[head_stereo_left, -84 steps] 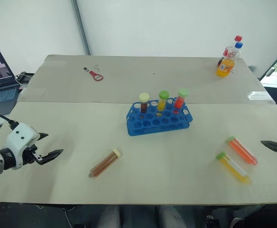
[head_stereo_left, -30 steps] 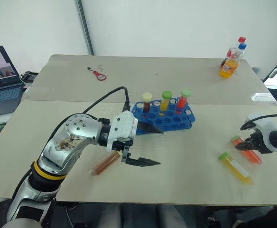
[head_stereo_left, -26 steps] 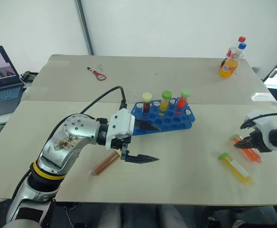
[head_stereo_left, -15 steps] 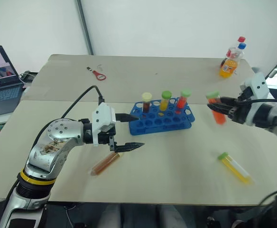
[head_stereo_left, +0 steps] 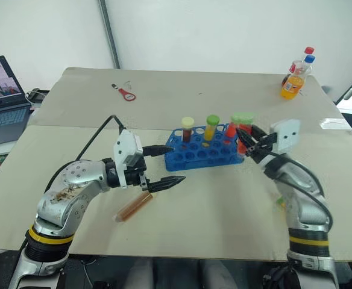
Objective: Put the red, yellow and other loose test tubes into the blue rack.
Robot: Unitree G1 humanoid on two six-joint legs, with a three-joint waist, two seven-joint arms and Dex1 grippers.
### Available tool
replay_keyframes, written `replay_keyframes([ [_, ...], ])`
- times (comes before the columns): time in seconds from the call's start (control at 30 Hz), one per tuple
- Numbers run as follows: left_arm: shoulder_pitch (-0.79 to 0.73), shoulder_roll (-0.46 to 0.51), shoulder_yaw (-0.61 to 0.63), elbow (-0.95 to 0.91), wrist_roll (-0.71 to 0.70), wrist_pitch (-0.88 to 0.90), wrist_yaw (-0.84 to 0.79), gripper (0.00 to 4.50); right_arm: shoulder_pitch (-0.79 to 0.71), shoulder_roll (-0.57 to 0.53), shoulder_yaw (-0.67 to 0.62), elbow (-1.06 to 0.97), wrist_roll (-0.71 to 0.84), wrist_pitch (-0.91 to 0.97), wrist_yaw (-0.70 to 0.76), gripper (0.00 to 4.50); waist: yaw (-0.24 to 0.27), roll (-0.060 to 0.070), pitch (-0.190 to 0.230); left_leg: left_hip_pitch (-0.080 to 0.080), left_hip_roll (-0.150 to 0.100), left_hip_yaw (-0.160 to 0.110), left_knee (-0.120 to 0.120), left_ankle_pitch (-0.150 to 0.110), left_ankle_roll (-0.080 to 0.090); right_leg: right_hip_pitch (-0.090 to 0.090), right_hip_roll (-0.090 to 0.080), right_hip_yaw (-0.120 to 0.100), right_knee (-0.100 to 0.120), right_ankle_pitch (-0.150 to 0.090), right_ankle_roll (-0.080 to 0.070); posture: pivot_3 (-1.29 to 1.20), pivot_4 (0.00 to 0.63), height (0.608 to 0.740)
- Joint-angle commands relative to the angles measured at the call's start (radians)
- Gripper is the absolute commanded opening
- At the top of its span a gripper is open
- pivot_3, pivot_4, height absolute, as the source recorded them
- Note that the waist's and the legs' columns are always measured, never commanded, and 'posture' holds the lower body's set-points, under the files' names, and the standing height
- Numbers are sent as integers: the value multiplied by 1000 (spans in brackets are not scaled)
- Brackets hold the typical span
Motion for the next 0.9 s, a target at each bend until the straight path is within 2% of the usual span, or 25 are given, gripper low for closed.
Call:
replay_keyframes([
  [0.03,-5,15,-6,-39,8,-24,-14,4500,-31,13,13,25,-12,-84,-28,990,0,0,0,0,0,0,0,0,0,0,0,0,0,0,0,0,150,719],
  [0.37,-22,5,-8,-23,13,-28,-10,4500,-25,54,52,114,-35,-184,-78,990,-4,0,0,0,0,0,0,0,0,1,0,0,0,0,0,0,150,719],
  [0.53,-31,-17,-7,-20,0,-17,5,4500,-10,95,35,147,-55,-244,-159,990,-8,0,0,0,0,-1,0,0,0,1,0,0,0,0,0,0,150,719],
  [0.8,-55,-61,-13,-29,-25,18,45,4500,39,152,29,119,-24,-245,-227,990,-9,0,0,0,0,-3,0,0,0,2,0,-1,0,0,0,0,150,719],
  [0.87,-58,-65,-15,-28,-22,20,47,4500,45,153,15,114,-8,-255,-230,2025,-10,0,0,0,0,-3,0,0,0,2,0,-2,0,0,0,0,150,719],
  [0.9,-59,-66,-16,-27,-21,20,48,4500,46,149,13,111,-2,-252,-225,2382,-10,0,0,0,0,-3,0,0,0,2,0,-2,0,0,0,0,150,719],
])
